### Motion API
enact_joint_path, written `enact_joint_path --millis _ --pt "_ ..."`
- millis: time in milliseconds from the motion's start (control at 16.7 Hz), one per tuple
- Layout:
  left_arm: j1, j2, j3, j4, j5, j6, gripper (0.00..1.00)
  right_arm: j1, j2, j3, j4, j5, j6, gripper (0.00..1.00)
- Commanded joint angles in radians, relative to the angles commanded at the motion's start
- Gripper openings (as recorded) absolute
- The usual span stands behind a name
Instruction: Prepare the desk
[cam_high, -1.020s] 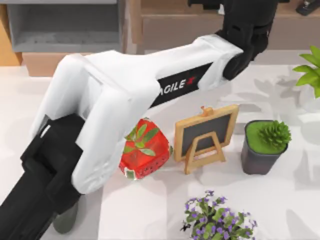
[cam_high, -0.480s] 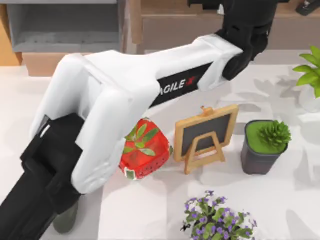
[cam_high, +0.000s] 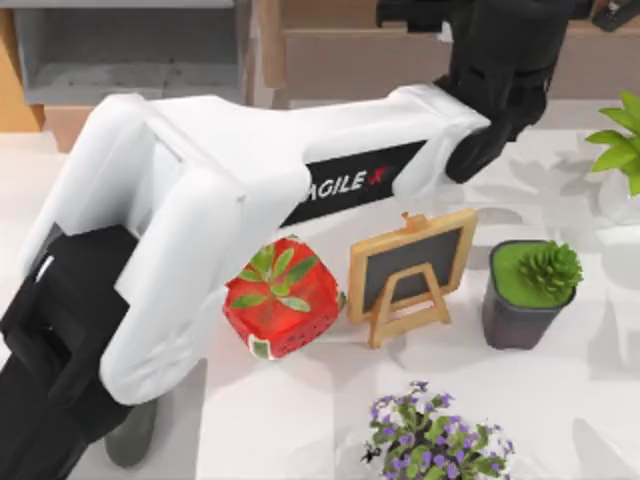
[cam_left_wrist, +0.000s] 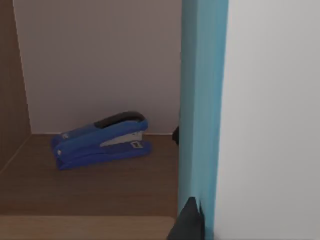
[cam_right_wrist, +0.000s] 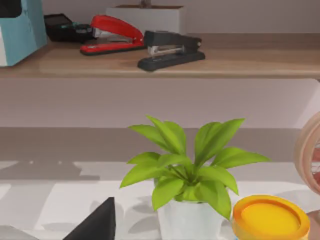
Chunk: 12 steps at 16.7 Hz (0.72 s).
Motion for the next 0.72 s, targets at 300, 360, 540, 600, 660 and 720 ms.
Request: enact_joint_path --millis 300,360,540,600,660,720 --pt "0.001 -0.007 -0.013 0.004 -0.004 0.002 0.00 0.000 0.000 0.000 0.000 0.000 0.000 1.00" --pt "0.001 -0.007 -0.013 0.004 -0.004 0.002 0.00 0.000 0.000 0.000 0.000 0.000 0.000 1.00" --pt "0.009 -0.037 -0.061 0.014 0.044 0.042 0.00 0.000 0.000 0.000 0.000 0.000 0.000 1.00" --pt "0.012 -0.060 -0.095 0.024 0.072 0.069 0.00 0.000 0.000 0.000 0.000 0.000 0.000 1.00" --pt "0.017 -0.089 -0.139 0.037 0.105 0.104 0.00 0.000 0.000 0.000 0.000 0.000 0.000 1.00" --pt "0.022 -0.124 -0.193 0.052 0.142 0.145 0.00 0.000 0.000 0.000 0.000 0.000 0.000 1.00"
